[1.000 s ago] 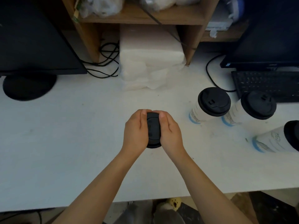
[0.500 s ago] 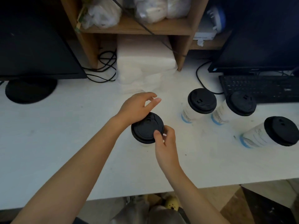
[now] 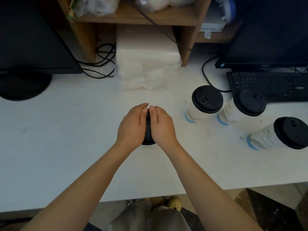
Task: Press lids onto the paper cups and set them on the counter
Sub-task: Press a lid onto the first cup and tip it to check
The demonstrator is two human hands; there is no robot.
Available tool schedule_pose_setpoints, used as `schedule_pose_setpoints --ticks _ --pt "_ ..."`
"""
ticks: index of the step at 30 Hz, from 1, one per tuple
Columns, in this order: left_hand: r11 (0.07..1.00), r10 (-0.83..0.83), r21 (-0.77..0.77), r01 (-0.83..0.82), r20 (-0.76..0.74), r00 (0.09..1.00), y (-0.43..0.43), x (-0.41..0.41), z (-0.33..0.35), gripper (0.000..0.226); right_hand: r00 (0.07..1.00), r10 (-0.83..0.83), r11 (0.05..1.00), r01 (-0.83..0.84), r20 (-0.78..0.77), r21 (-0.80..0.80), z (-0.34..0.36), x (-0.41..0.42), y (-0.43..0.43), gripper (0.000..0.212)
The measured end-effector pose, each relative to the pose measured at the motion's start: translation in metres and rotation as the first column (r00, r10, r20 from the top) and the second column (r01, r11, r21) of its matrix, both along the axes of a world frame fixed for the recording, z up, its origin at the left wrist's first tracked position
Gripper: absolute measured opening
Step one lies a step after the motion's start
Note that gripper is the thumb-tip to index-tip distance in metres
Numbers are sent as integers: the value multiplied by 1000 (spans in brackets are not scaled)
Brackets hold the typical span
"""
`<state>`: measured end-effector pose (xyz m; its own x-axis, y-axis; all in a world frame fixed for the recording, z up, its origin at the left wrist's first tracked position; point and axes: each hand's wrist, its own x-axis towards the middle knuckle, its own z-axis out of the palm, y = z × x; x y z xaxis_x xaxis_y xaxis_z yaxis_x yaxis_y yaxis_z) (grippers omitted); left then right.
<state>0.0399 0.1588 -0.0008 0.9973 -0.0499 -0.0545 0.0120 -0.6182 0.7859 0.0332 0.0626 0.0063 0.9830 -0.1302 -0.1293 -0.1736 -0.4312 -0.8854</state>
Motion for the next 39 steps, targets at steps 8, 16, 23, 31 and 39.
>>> schedule_pose_setpoints --ticks 8,16,23,31,39 --pt "989 -149 -13 149 -26 988 10 6 8 39 966 186 945 -126 -181 302 3 1 -21 42" --pt "900 -436 -67 431 -155 886 25 25 18 36 816 560 762 -442 -140 474 -64 -30 -59 77" --pt "701 -553 458 546 -134 822 19 36 37 64 936 351 913 -344 7 220 -83 -23 -25 88" --pt "683 -438 647 339 -9 899 -14 23 17 44 991 91 931 -121 102 344 -96 -45 6 66" --pt "651 -460 683 331 9 888 -15 25 15 43 826 555 799 -496 -97 340 -85 -4 -27 86"
